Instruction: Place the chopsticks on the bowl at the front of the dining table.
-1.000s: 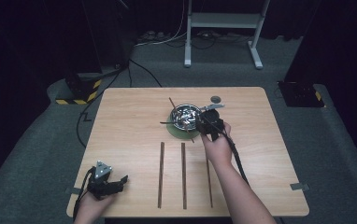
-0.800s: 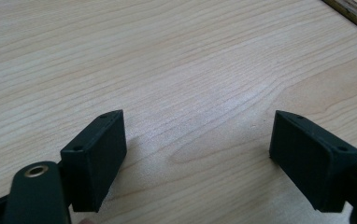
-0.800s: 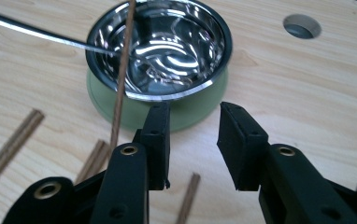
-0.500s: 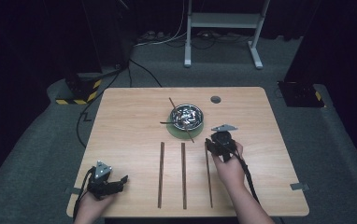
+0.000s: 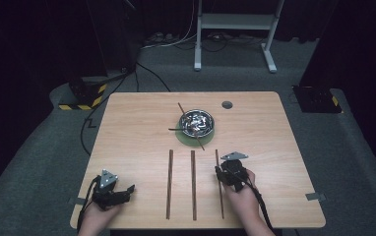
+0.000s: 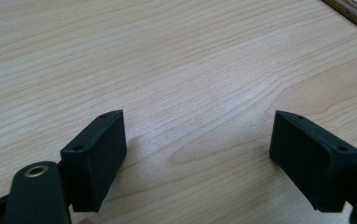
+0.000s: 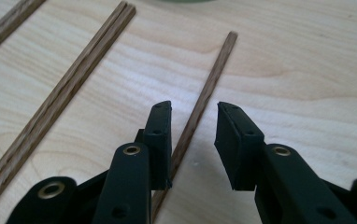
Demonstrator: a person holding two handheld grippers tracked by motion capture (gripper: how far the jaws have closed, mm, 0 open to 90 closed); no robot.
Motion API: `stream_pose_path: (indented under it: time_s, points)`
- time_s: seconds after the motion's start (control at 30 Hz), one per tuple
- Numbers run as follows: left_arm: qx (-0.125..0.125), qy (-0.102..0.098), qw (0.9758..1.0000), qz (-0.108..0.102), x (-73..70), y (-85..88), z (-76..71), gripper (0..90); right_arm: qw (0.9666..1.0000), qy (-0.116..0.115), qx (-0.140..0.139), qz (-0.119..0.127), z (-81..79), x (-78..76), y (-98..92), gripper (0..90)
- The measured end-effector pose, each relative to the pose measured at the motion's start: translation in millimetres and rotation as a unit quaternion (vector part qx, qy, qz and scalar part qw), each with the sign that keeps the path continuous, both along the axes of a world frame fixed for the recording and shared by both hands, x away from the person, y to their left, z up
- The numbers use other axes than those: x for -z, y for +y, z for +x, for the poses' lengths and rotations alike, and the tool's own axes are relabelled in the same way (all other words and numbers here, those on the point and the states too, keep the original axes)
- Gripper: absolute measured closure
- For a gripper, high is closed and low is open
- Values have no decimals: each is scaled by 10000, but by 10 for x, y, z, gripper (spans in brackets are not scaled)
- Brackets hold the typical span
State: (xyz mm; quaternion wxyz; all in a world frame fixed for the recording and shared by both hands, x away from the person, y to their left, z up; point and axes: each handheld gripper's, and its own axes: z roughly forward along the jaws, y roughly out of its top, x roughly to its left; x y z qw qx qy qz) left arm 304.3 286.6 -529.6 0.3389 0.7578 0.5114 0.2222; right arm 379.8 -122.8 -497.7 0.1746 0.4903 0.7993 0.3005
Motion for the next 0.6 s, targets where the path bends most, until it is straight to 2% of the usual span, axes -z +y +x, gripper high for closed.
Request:
stream_pose_path:
  time_s: [0.43, 0.6]
  points:
    - [2, 0, 10000, 0, 0, 0, 0, 188, 9998, 136, -45, -122, 5, 96, 33, 705]
    - [0, 0, 10000, 0, 0, 0, 0, 188, 9998, 95, -35, -182, 8, 103, 28, 772]
